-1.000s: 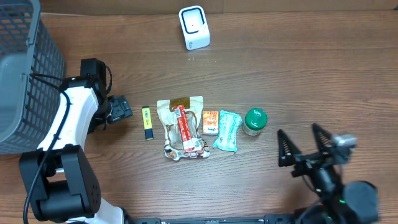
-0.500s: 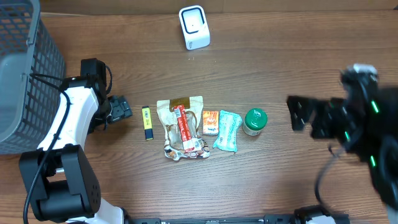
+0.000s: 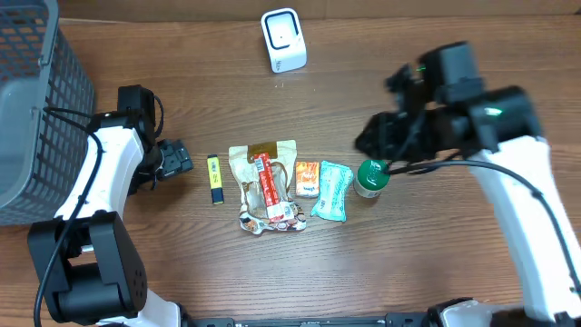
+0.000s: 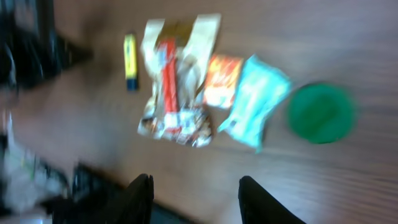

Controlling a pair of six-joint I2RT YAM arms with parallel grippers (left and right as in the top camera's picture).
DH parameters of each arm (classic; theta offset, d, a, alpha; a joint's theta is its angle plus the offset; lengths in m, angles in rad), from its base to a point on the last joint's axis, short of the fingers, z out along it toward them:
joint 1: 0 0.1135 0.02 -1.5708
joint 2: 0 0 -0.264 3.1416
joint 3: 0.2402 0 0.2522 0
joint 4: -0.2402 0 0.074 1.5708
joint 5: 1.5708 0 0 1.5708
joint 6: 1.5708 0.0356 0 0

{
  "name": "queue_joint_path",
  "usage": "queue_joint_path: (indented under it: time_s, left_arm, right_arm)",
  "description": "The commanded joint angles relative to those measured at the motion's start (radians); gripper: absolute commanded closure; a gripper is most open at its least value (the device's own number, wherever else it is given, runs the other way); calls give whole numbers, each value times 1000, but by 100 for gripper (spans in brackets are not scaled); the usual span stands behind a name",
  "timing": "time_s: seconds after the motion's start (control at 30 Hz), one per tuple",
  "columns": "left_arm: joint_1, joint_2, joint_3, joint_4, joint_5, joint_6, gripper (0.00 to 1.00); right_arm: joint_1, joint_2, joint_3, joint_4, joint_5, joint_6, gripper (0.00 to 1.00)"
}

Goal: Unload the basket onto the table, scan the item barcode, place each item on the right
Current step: 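Move the right gripper left over the pile of snacks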

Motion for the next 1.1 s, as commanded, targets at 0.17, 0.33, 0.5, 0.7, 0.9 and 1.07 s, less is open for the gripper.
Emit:
queue_joint_path:
  time_s: [0.17,0.33,0.5,0.7,0.9,1.07]
  left_arm:
    - [-2,5,-3,2,-10,11,0]
    - [-2,5,-3,1,-10,11,0]
    - [-2,5,-3,1,-10,11,0]
    - [-2,5,-3,1,-10,11,0]
    - [-2,5,-3,1,-10,11,0]
    - [-2,5,-3,1,-10,11,0]
  right_arm:
    - [258,124,-135,122,-33,29,53]
    - [396,204,-242,312,25,133,51]
    - [489,276,-274,441,177,216,51]
    - [563,313,-276,510,327,246,51]
    - [578,318,-277,527,385,292,53]
    - [578,338,-280,546,385,292,53]
